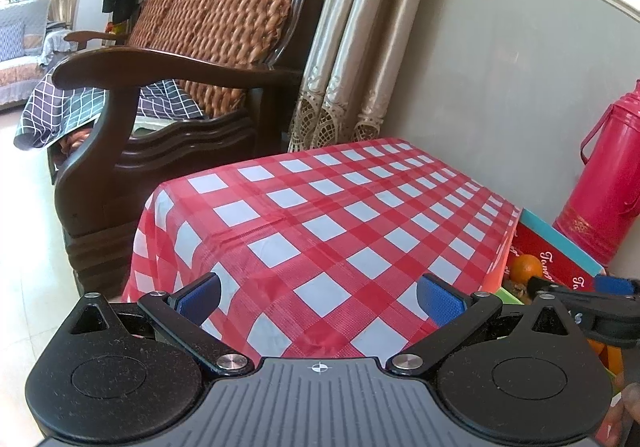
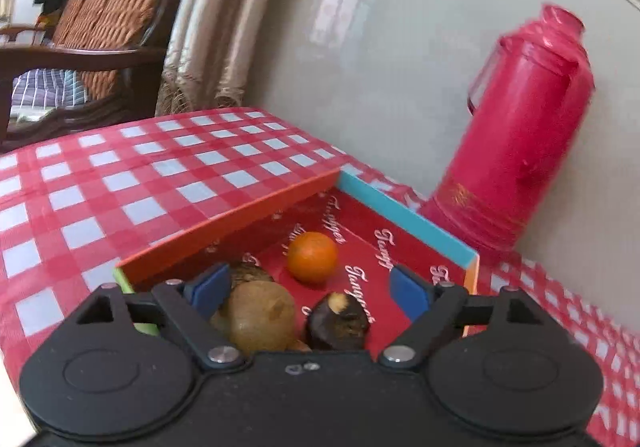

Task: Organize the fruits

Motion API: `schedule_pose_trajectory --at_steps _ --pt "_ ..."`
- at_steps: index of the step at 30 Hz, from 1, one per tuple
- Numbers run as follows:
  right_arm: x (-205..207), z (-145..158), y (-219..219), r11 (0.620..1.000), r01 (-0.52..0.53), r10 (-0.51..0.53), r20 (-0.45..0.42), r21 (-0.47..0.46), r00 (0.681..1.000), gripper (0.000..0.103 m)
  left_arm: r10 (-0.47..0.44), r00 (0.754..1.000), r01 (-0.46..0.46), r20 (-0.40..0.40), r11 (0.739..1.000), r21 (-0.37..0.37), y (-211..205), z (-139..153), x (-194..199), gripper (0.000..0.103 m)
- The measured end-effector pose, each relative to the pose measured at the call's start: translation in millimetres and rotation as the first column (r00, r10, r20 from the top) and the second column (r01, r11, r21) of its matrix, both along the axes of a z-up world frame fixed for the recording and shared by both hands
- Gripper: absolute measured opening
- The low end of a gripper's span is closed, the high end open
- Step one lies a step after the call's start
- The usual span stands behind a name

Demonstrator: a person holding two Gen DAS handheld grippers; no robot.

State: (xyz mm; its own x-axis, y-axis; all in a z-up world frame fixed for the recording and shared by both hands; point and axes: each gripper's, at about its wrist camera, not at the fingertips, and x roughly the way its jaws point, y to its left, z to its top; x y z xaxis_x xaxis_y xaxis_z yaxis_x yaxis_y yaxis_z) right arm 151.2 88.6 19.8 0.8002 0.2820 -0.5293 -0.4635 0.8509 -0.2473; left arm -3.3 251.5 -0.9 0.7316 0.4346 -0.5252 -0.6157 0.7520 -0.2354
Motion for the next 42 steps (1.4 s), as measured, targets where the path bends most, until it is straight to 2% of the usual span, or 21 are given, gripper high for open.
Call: schedule_pose_trajectory --at_steps 3,7,9,12,13,14,16,18,20,25,29,33,37,42 --pt "-4 5 -8 0.999 0.033 -0.034 0.032 0.044 0.999 0.073 -0.004 1.000 0.004 -0.003 1.000 0.011 -3 0 2 0.103" --pt "-9 11 -26 0.986 0.006 -0.006 -0.001 0.168 1.000 0.073 -0.014 1.000 0.015 -0.004 0.999 0.035 -9 3 5 0.103" --pt "-10 16 -39 0.970 0.031 -0.028 -0.017 0.242 0.999 0.076 -0.025 1.000 0.025 -0.004 0.999 0.041 -12 4 6 0.103" --pt "-11 20 -47 0.971 0.048 -0.044 -0.022 0.236 0.999 0.076 -0.033 0.999 0.034 -0.004 0.998 0.055 -18 5 7 0.103" --pt "-13 22 -52 0.966 0.050 -0.046 -0.020 0.255 0.999 0.077 -0.038 0.999 0.039 -0.004 0.998 0.059 -20 6 7 0.103" --pt "-14 25 -57 0.960 0.050 -0.042 -0.035 0.275 0.998 0.083 -0.044 0.999 0.044 -0.004 0.997 0.065 -22 6 8 0.103" --pt "-18 29 -61 0.964 0.059 -0.048 -0.046 0.261 0.998 0.083 -0.048 0.999 0.049 -0.006 0.996 0.080 -25 8 9 0.103" --pt "-26 36 -70 0.959 0.083 -0.079 -0.028 0.270 0.997 0.086 -0.049 0.999 0.050 -0.013 0.994 0.095 -28 9 10 0.103" --pt "-30 40 -80 0.953 0.124 -0.111 -0.062 0.275 0.992 0.095 -0.052 0.999 0.053 -0.011 0.993 0.101 -31 11 12 0.103" --pt "-52 49 -110 0.942 0.211 -0.199 -0.072 0.260 0.977 0.098 -0.118 0.990 0.126 -0.073 0.985 0.121 -45 15 30 0.103" --pt "-79 63 -140 0.922 0.266 -0.257 -0.068 0.283 0.964 0.098 -0.199 0.977 0.207 -0.075 0.972 0.114 -67 39 27 0.103" --pt "-111 76 -162 0.905 0.307 -0.301 -0.065 0.295 0.951 0.098 -0.282 0.958 0.287 -0.053 0.940 0.185 -103 76 0 0.103" --pt "-147 88 -175 0.893 0.332 -0.339 -0.033 0.304 0.940 0.098 -0.351 0.933 0.360 -0.081 0.906 0.221 -130 104 -29 0.103" --pt "-179 89 -177 0.892 0.329 -0.339 -0.022 0.309 0.941 0.098 -0.391 0.912 0.410 -0.128 0.886 0.215 -148 126 -62 0.103"
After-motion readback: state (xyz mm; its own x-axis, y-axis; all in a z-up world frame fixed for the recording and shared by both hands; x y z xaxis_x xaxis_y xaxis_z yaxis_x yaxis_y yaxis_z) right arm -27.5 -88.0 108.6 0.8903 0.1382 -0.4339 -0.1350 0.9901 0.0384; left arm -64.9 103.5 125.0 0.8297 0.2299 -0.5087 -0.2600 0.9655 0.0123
